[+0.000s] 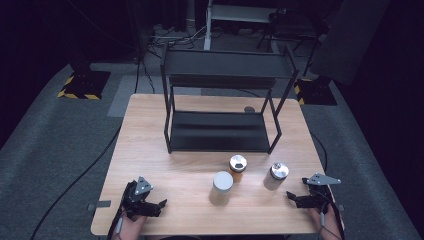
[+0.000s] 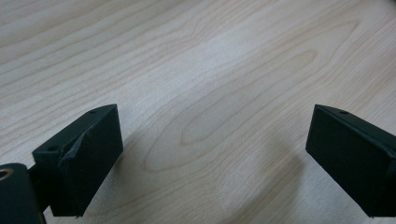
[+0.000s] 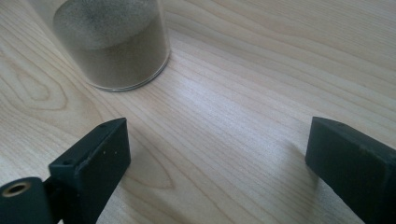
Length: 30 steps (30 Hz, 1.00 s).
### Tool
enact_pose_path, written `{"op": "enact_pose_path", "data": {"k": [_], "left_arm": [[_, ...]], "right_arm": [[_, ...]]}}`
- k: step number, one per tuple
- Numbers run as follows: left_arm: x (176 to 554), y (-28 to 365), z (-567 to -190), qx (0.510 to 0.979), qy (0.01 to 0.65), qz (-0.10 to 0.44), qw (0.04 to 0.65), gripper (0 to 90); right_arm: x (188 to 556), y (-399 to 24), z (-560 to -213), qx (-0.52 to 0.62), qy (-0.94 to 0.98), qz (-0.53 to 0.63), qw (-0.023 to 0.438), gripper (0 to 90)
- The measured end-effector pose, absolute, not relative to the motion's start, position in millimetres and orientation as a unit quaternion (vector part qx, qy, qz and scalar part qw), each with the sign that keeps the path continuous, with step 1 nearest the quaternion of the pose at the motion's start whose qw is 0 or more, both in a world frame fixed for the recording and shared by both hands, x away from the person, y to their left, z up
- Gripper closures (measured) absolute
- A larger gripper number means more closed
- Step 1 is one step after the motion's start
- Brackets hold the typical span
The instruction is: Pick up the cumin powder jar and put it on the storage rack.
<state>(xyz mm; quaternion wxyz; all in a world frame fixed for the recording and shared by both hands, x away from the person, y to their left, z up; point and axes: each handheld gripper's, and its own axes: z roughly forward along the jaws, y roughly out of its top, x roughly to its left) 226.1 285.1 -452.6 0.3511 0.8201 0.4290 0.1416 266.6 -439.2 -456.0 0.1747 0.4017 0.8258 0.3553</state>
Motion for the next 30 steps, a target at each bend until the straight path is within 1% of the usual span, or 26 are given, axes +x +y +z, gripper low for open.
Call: {"op": "enact_pose_path", "data": {"k": [6, 10, 15, 20, 30], "left_arm": [[219, 286, -444, 0.815, 0.421, 0.148, 0.369, 3.7], [213, 284, -433, 0.815, 0.405, 0.156, 0.385, 3.7], [213, 282, -423, 0.813, 0.411, 0.148, 0.384, 4.2], [209, 284, -411, 0.801, 0.42, 0.139, 0.402, 4.7], [203, 271, -381, 0.809, 0.389, 0.145, 0.417, 5.1]], "right_arm": [[267, -439, -456, 0.402, 0.826, 0.355, 0.175, 6.2], [267, -439, -456, 0.402, 0.826, 0.355, 0.175, 6.2], [267, -439, -456, 0.402, 0.826, 0.355, 0.175, 6.1], [267, -439, -456, 0.401, 0.826, 0.355, 0.175, 6.1], [267, -440, -456, 0.4, 0.827, 0.355, 0.174, 6.1]]}}
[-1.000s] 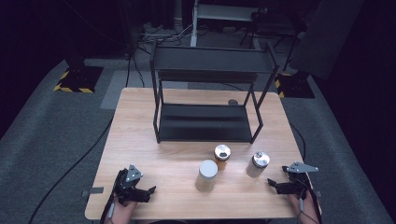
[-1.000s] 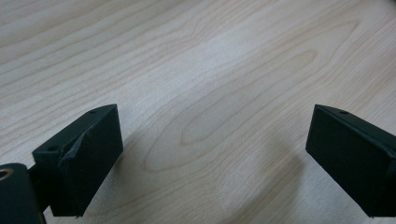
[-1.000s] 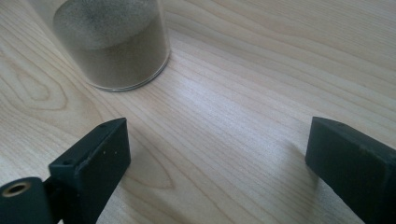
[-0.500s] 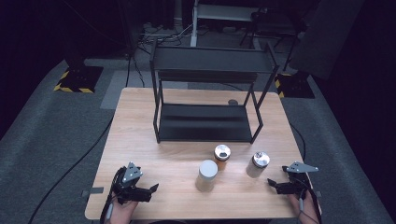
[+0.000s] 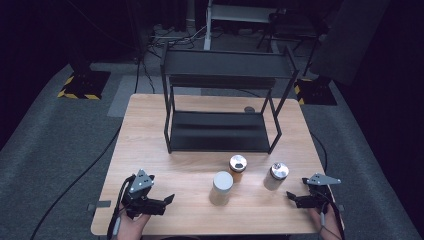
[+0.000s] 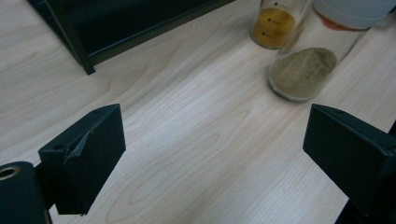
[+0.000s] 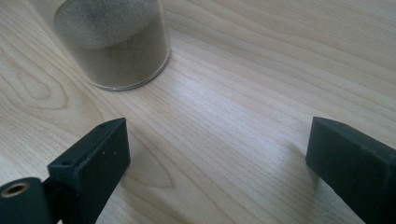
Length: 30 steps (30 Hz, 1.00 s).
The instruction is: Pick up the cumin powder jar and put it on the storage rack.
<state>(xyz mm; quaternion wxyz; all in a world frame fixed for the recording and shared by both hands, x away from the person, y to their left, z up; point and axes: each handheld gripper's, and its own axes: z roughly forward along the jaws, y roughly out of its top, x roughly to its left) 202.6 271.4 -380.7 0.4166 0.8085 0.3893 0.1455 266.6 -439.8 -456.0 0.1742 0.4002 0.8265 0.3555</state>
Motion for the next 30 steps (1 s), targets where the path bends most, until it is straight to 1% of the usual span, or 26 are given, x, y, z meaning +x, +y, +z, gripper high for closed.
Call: {"op": "enact_pose_path", "data": {"k": [8, 15, 30], "left_arm": [[204, 259, -373, 0.811, 0.371, 0.144, 0.429, 5.2], [215, 245, -374, 0.814, 0.355, 0.126, 0.442, 5.2], [233, 201, -371, 0.828, 0.312, 0.114, 0.451, 5.2]], "right_arm": [[266, -440, -456, 0.399, 0.827, 0.356, 0.174, 6.0], [265, -442, -456, 0.397, 0.828, 0.356, 0.173, 6.1], [265, -442, -456, 0.397, 0.828, 0.356, 0.172, 6.0]]}}
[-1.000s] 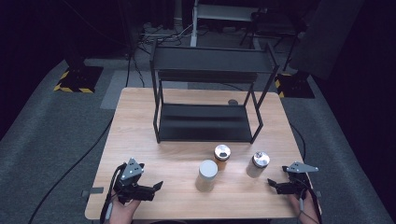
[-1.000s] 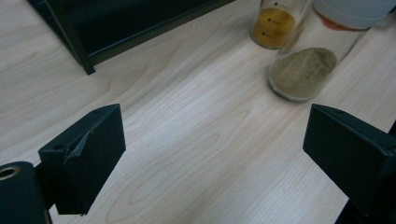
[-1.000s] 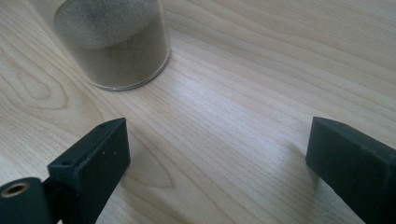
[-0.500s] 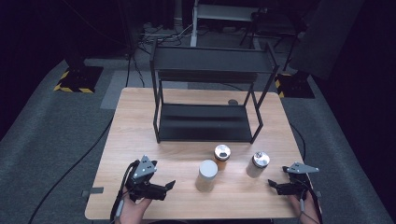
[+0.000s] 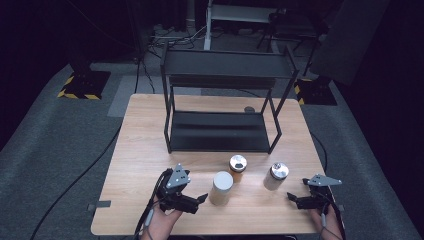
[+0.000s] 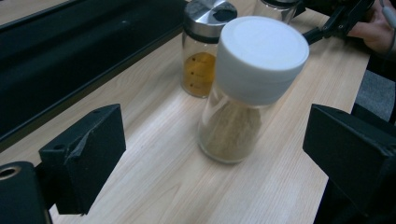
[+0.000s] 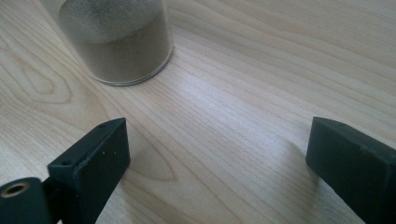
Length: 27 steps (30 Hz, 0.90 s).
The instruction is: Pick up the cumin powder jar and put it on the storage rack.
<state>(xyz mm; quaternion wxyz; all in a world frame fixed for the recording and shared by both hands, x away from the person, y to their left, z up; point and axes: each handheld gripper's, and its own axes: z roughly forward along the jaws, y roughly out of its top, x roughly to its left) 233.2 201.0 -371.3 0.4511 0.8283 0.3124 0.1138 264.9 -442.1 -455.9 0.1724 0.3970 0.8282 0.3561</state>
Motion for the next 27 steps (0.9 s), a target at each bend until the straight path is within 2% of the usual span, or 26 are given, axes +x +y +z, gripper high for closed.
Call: {"op": "enact_pose_path", "data": {"k": [27], "left_arm": [[262, 156, -369, 0.846, 0.264, 0.093, 0.453, 5.2]], "right_arm": [[265, -442, -456, 0.399, 0.827, 0.356, 0.173, 6.0]]}}
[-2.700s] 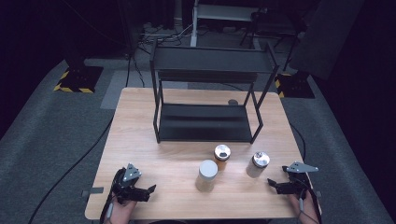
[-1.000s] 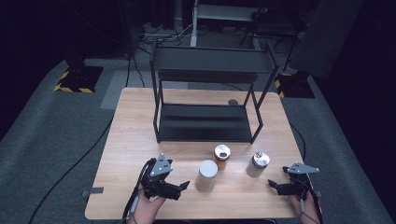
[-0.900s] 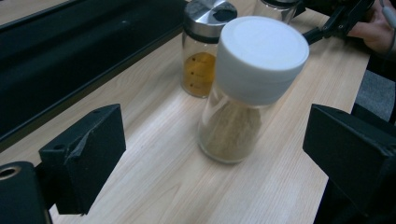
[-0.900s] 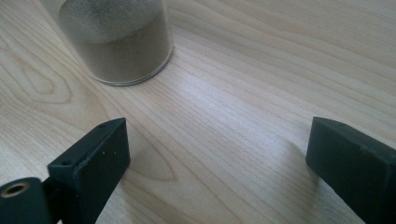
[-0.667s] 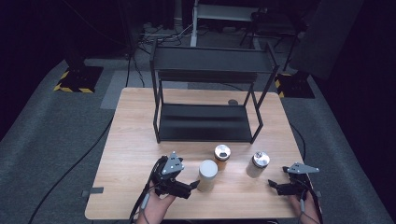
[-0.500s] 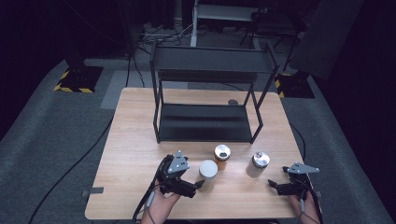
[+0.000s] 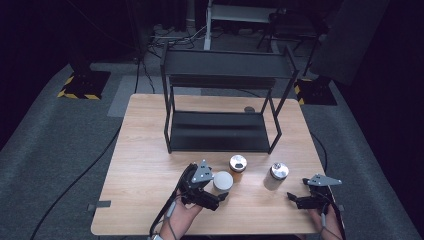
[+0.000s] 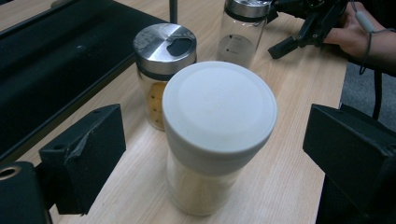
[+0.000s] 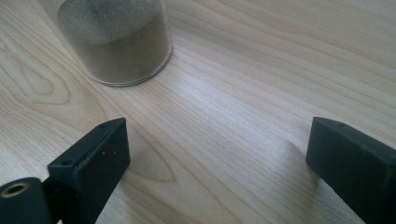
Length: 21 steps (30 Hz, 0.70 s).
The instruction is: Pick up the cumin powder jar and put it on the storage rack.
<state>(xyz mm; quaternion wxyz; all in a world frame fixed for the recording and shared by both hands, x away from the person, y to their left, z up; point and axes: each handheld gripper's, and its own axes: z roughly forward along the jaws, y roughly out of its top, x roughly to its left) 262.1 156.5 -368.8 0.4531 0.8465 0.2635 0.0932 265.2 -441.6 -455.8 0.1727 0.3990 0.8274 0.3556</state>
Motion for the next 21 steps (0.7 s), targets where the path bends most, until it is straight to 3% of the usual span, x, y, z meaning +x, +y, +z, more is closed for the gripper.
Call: {"op": "enact_pose_path", "data": {"k": [13, 21], "left_arm": [[276, 137, -372, 0.857, 0.251, 0.087, 0.441, 7.0], [281, 125, -379, 0.868, 0.257, 0.088, 0.416, 13.9]], "right_arm": [[265, -440, -456, 0.403, 0.825, 0.355, 0.175, 6.0], [265, -440, -456, 0.406, 0.824, 0.354, 0.176, 6.0]]}}
